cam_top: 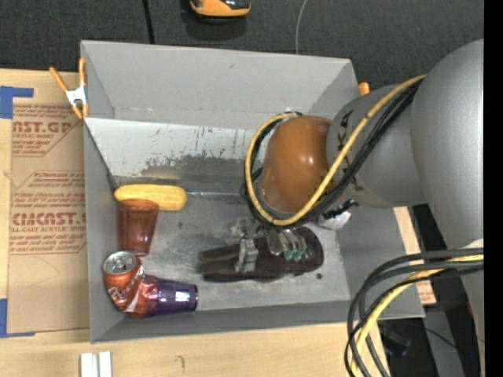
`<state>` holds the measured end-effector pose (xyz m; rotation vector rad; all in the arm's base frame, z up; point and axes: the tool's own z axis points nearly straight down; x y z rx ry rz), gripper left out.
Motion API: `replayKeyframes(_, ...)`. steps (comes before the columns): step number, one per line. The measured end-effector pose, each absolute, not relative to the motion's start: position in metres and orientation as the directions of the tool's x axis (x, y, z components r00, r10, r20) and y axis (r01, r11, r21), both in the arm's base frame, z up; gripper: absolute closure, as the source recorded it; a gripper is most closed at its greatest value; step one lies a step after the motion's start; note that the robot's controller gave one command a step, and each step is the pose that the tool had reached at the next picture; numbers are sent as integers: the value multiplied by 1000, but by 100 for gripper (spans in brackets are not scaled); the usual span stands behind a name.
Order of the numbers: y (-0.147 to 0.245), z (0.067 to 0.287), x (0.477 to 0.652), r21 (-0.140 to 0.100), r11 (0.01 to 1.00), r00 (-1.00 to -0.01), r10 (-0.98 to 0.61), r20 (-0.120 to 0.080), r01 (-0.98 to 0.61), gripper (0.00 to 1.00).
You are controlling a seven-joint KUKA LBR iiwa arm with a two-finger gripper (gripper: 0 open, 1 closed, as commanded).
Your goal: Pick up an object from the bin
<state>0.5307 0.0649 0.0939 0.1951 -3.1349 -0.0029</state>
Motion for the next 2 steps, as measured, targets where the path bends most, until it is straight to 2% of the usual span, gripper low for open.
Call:
replayKeyframes(1, 65, 94, 531, 2, 992, -992, -124, 1, -124, 100)
replayKeyframes(2, 62, 287, 543, -1, 987, -987, -162, -5, -162, 100)
